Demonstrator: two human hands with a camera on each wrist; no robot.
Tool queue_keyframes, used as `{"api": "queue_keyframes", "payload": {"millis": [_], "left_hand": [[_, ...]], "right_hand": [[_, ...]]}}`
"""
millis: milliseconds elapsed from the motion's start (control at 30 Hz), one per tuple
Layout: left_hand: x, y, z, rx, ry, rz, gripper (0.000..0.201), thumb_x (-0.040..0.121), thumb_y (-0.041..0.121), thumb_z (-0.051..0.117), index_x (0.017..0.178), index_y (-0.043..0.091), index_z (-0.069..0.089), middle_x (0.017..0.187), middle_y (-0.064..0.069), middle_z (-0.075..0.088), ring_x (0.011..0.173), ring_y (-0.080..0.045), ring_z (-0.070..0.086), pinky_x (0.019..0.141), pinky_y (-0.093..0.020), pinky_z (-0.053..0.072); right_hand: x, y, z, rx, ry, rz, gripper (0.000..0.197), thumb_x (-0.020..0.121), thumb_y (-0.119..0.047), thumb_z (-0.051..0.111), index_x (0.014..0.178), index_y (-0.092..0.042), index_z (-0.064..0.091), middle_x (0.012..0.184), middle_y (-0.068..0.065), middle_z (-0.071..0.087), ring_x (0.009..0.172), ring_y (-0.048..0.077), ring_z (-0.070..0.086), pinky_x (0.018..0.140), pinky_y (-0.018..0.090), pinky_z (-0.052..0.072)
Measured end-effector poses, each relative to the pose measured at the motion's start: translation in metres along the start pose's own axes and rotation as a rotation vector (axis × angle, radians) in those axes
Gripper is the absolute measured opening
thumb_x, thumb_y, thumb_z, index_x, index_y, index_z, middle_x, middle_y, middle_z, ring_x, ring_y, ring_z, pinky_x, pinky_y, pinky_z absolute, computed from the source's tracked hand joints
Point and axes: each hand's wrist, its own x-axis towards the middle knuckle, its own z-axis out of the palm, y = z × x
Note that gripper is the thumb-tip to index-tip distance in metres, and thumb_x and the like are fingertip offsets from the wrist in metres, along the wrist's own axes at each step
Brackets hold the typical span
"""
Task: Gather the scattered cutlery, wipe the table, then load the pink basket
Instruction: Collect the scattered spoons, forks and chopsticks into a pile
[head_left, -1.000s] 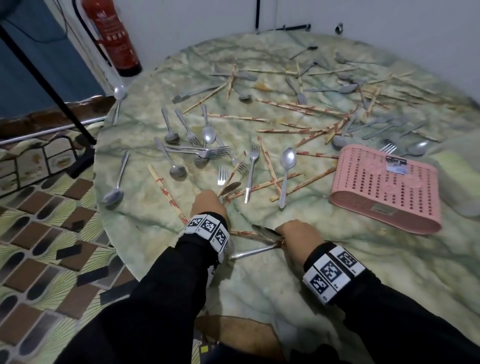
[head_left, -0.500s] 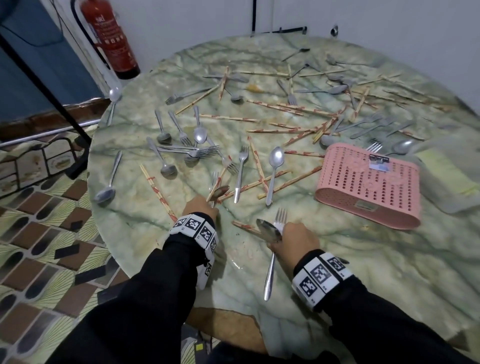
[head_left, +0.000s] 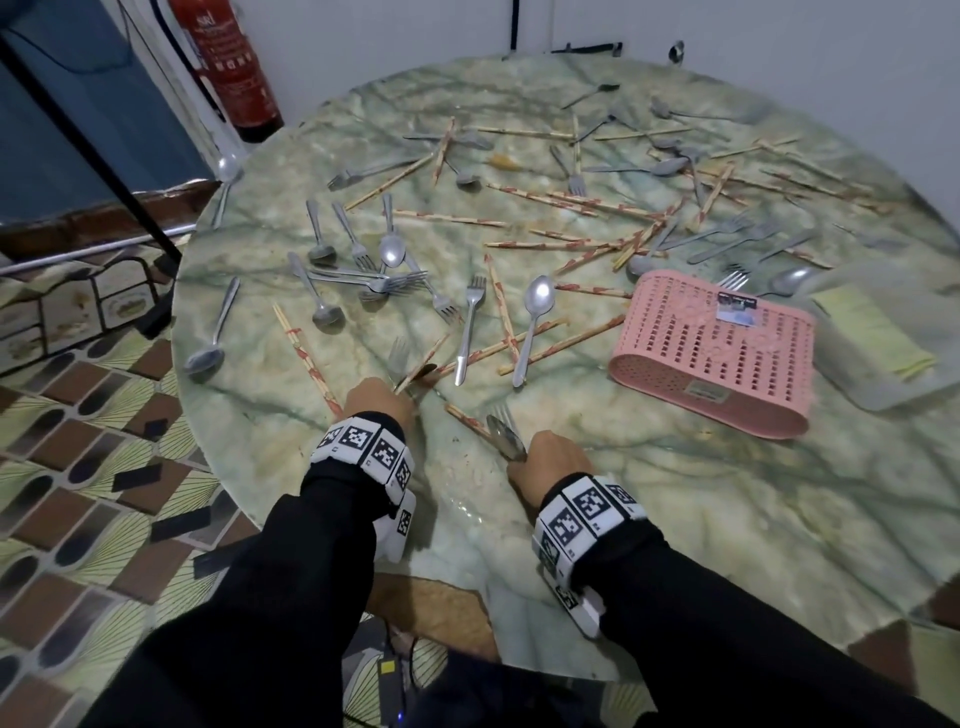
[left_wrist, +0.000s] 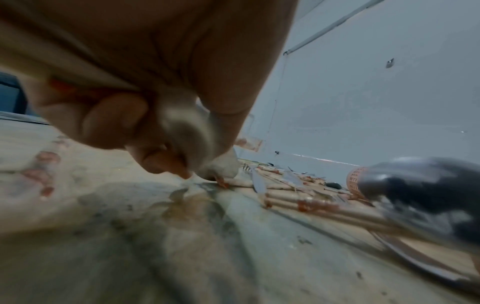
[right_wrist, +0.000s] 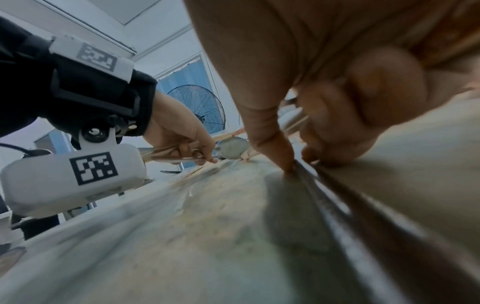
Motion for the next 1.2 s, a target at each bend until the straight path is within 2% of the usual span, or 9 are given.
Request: {"api": "queue_keyframes", "payload": {"millis": [300,400,467,567,733,900,1000,1067,1200], "left_hand": [[-0.011,-0.001,-0.007,-0.316,0.057,0.077,0.033,0.096,0.017,0.033,0.113,-0.002,0.053,0.116,-0.024,0.059,0.106,-0.037,0.056,0.095,-0.039,0.043],[-0.015,0.014,-0.005,-0.497,0.025,0.216,0.018,0.095,0.010,0.032,0.091,0.008,0.049,0.090,-0.019,0.061,0.074,-0.028,0.061,0.065,-0.031,0.053],[-0.014,0.027,-0.003,-0.526,0.006,0.295,0.015,0.096,0.010,0.033,0.089,0.011,0.046,0.077,-0.012,0.054,0.061,-0.023,0.053,0.049,-0.021,0.046],[-0.007,0.048,-0.001,-0.535,-0.016,0.380,0.011,0.093,0.012,0.037,0.090,0.014,0.048,0.070,-0.003,0.045,0.070,-0.024,0.046,0.064,-0.031,0.040],[0.013,0.075,0.006,-0.371,-0.118,0.463,0.008,0.083,0.006,0.057,0.079,0.013,0.056,0.074,-0.003,0.055,0.074,-0.022,0.054,0.061,-0.026,0.044],[0.037,0.094,0.016,-0.112,-0.130,0.494,0.019,0.083,0.009,0.064,0.099,0.000,0.066,0.096,-0.013,0.067,0.092,-0.026,0.063,0.085,-0.030,0.050],[0.048,0.105,0.024,0.031,-0.135,0.516,0.020,0.086,0.013,0.061,0.101,0.000,0.067,0.098,-0.016,0.067,0.093,-0.029,0.063,0.084,-0.032,0.051],[0.053,0.106,0.028,0.074,-0.143,0.495,0.021,0.085,0.017,0.064,0.098,0.000,0.066,0.096,-0.014,0.066,0.090,-0.028,0.063,0.079,-0.030,0.051],[0.061,0.105,0.035,0.120,-0.164,0.451,0.023,0.082,0.022,0.069,0.093,0.002,0.063,0.094,-0.013,0.065,0.087,-0.028,0.064,0.082,-0.038,0.055]], "right_hand": [[0.002,0.008,0.002,-0.043,-0.060,-0.089,0.029,0.094,-0.026,0.047,0.109,-0.003,0.058,0.108,0.015,0.063,0.098,0.031,0.059,0.075,0.031,0.043],[0.007,0.014,0.000,0.177,-0.034,-0.100,0.028,0.095,-0.028,0.046,0.112,-0.006,0.053,0.101,0.015,0.063,0.085,0.030,0.062,0.071,0.033,0.048],[0.011,0.018,-0.005,0.452,-0.016,-0.089,0.019,0.095,-0.021,0.044,0.109,-0.009,0.051,0.084,0.014,0.061,0.063,0.026,0.059,0.054,0.032,0.050],[0.024,0.022,-0.019,0.736,0.086,-0.043,0.009,0.090,-0.010,0.044,0.085,-0.018,0.047,0.061,0.005,0.050,0.045,0.017,0.048,0.050,0.028,0.041],[0.055,0.013,-0.035,0.973,0.290,0.133,0.012,0.077,-0.011,0.063,0.070,-0.012,0.053,0.067,0.005,0.052,0.071,0.025,0.054,0.074,0.041,0.052],[0.087,0.000,-0.048,1.061,0.304,0.274,0.027,0.088,-0.013,0.057,0.063,-0.010,0.048,0.052,0.007,0.048,0.036,0.015,0.046,0.042,0.023,0.037],[0.104,-0.010,-0.051,0.983,0.299,0.338,0.016,0.089,-0.018,0.054,0.090,-0.003,0.058,0.068,0.013,0.059,0.058,0.025,0.056,0.060,0.035,0.047],[0.113,-0.013,-0.054,0.847,0.313,0.395,0.032,0.088,-0.019,0.054,0.116,-0.002,0.054,0.094,0.015,0.062,0.079,0.026,0.057,0.064,0.030,0.042],[0.126,-0.011,-0.062,0.794,0.318,0.433,0.028,0.084,-0.019,0.058,0.107,-0.004,0.054,0.090,0.011,0.052,0.077,0.023,0.051,0.062,0.026,0.036]]}}
